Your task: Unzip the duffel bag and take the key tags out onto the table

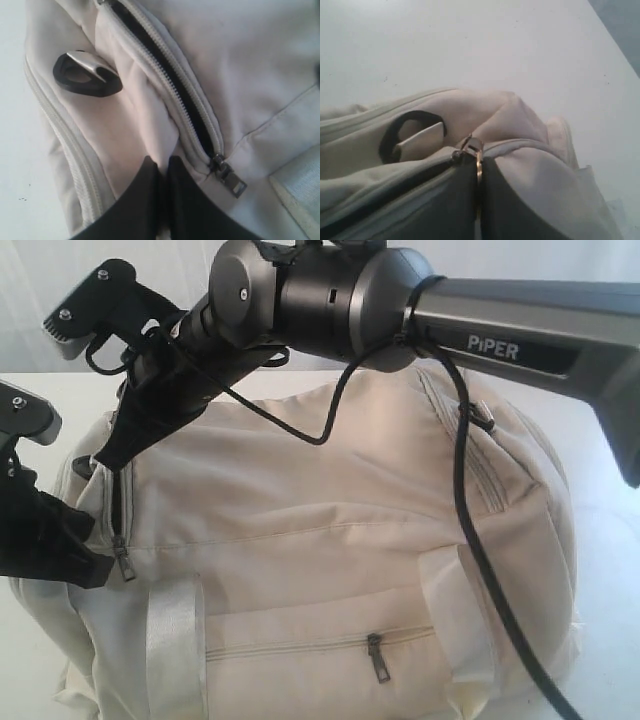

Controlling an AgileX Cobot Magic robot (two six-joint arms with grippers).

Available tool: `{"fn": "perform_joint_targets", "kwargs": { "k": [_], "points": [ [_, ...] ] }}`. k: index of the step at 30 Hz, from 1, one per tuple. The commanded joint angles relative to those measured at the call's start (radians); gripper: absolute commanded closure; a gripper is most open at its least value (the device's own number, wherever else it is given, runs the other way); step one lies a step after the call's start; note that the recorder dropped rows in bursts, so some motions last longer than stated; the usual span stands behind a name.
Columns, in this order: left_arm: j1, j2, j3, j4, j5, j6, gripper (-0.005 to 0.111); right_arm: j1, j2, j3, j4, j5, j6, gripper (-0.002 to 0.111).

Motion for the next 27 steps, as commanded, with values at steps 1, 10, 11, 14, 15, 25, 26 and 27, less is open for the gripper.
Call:
{"fn": "perform_joint_targets", "kwargs": {
  "k": [1, 10, 11, 14, 15, 25, 26, 27],
  "points": [
    [0.001, -0.002, 0.009, -0.019, 0.035, -0.014, 0.107, -0.043, 0.027, -0.048, -0.011, -0.039, 0.027, 0.108],
    [0.001, -0.002, 0.009, -0.024, 0.033, -0.014, 0.107, -0.078, 0.101, -0.124, -0.008, -0.044, 0.032, 0.108],
    [0.001, -0.002, 0.009, -0.024, 0.033, -0.014, 0.107, -0.082, 0.104, -0.132, -0.008, -0.046, 0.032, 0.108],
    [0.001, -0.002, 0.009, -0.024, 0.033, -0.014, 0.107, -0.095, 0.123, -0.160, -0.008, -0.051, 0.048, 0.108],
    [0.001, -0.002, 0.009, -0.024, 0.033, -0.014, 0.107, -0.102, 0.133, -0.171, -0.008, -0.051, 0.059, 0.108],
    [0.001, -0.002, 0.012, -0.024, 0.029, -0.014, 0.107, -0.150, 0.191, -0.243, -0.012, 0.005, 0.127, 0.108],
    [0.001, -0.002, 0.012, -0.024, 0.029, -0.014, 0.107, -0.155, 0.191, -0.243, -0.012, 0.008, 0.128, 0.108],
    [0.001, -0.002, 0.012, -0.024, 0.029, -0.014, 0.107, -0.157, 0.191, -0.243, -0.012, 0.016, 0.129, 0.108]
  ]
}}
